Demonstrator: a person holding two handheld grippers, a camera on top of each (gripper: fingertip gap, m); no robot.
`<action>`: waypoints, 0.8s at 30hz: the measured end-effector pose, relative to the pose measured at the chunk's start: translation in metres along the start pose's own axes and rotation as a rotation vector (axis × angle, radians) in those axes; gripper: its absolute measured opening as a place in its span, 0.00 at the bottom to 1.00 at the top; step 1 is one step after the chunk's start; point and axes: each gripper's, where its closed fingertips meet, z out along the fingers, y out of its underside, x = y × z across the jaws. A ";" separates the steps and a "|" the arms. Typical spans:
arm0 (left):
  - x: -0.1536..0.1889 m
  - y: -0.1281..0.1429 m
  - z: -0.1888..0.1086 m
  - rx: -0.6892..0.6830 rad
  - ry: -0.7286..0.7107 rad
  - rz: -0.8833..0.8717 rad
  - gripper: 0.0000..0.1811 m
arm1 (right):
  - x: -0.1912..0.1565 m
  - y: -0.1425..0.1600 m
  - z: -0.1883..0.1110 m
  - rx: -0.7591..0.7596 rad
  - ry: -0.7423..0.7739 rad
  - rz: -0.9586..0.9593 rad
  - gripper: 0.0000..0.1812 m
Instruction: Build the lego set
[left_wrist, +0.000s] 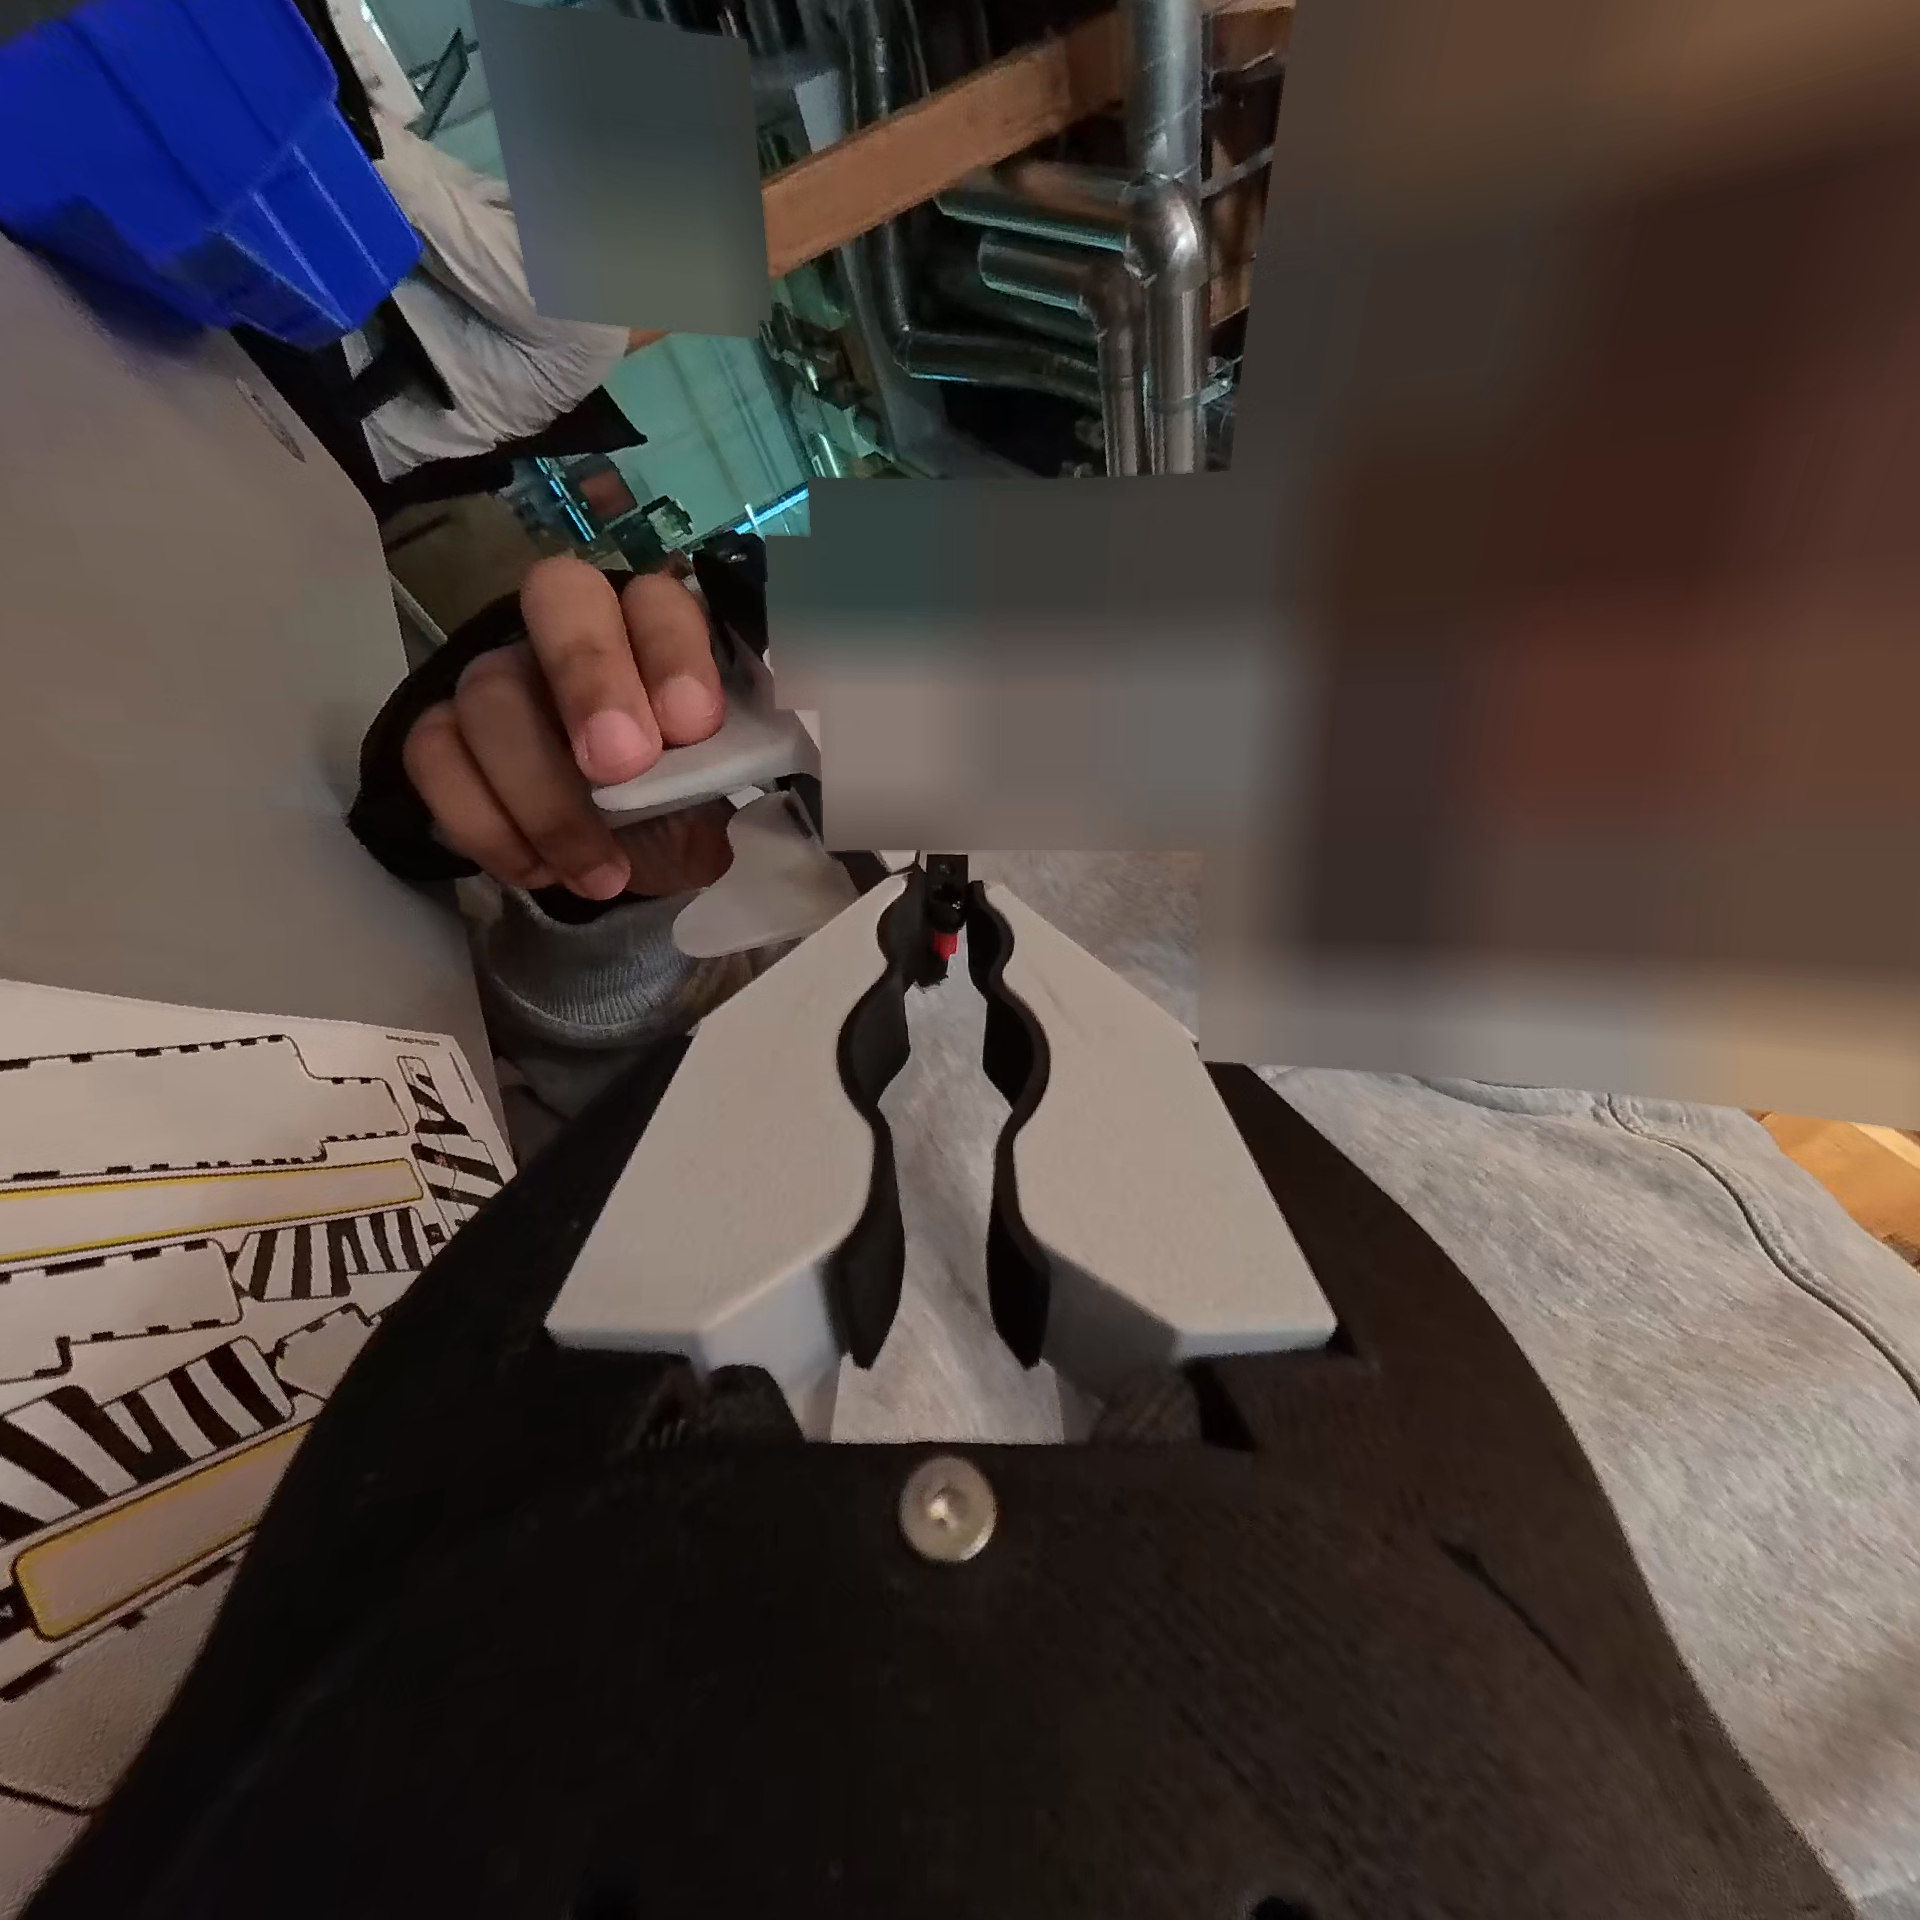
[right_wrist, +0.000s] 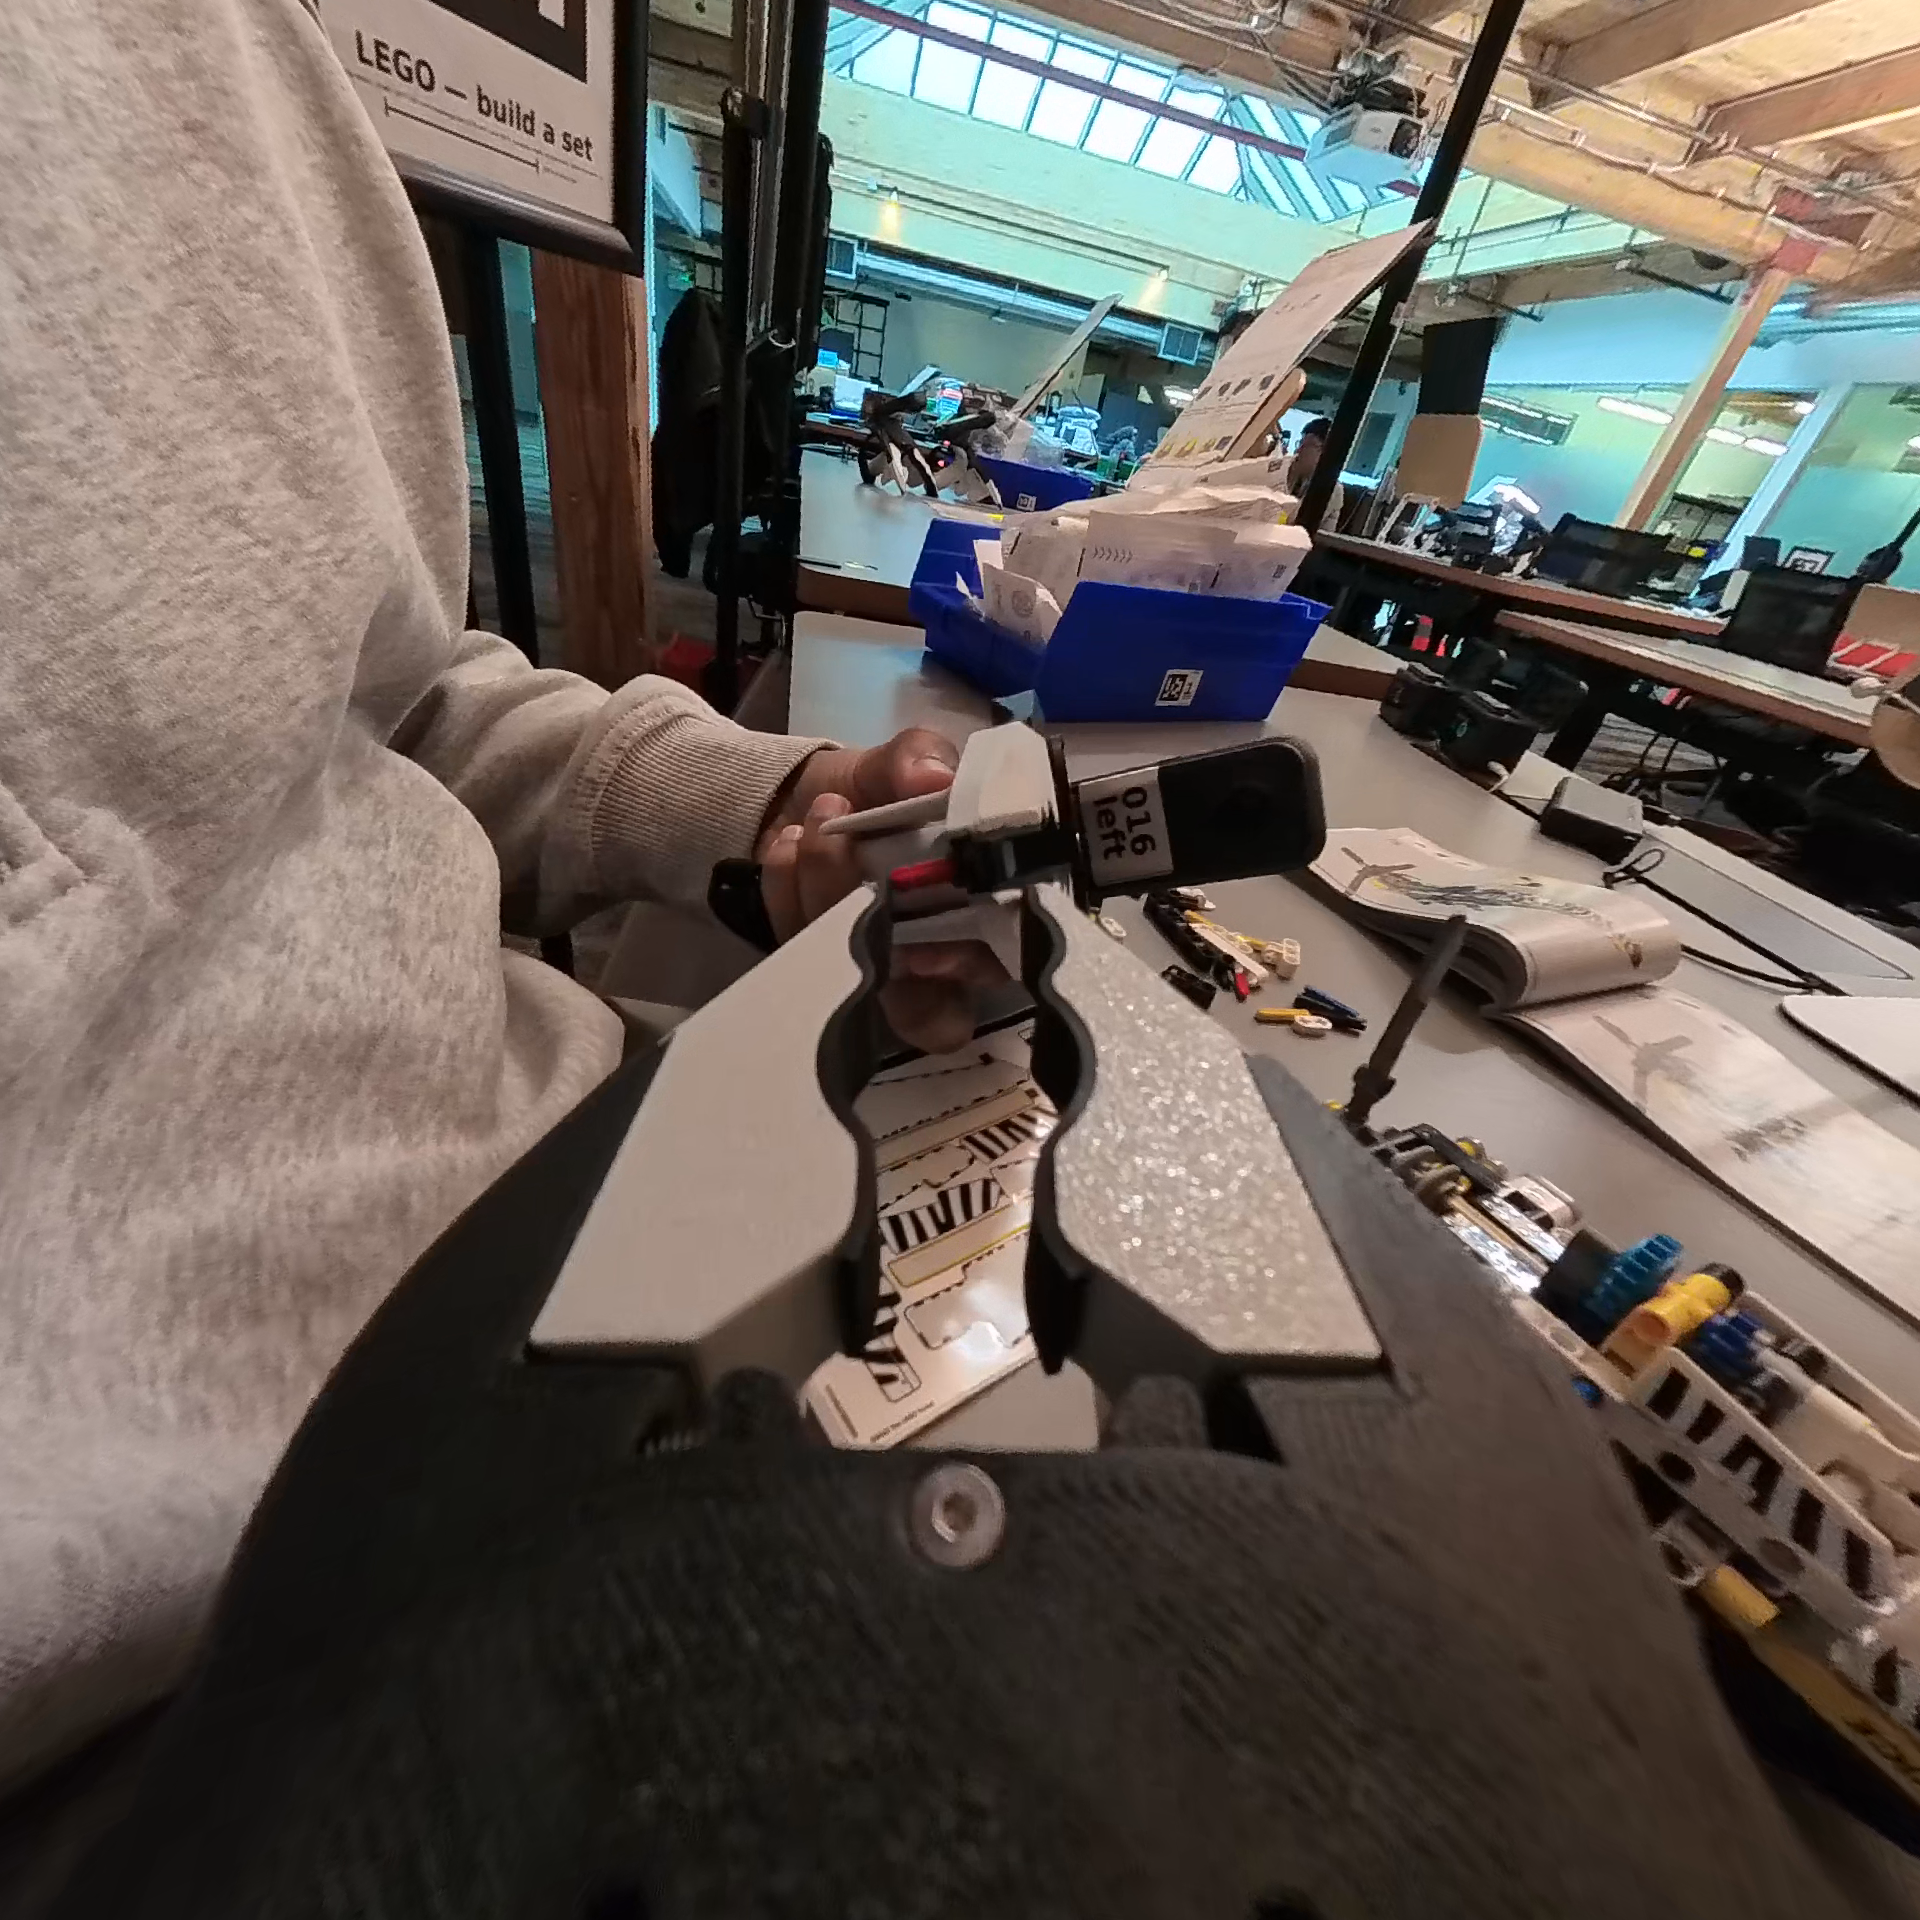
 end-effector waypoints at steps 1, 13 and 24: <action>0.000 0.001 0.000 -0.004 -0.002 -0.002 0.02 | -0.001 0.000 0.000 -0.002 -0.004 -0.001 0.12; -0.001 0.007 0.003 -0.041 0.002 -0.037 0.02 | -0.009 -0.004 0.000 0.019 -0.034 -0.036 0.10; -0.002 0.005 0.002 -0.024 -0.005 -0.040 0.03 | -0.005 -0.003 0.000 0.000 -0.005 -0.069 0.10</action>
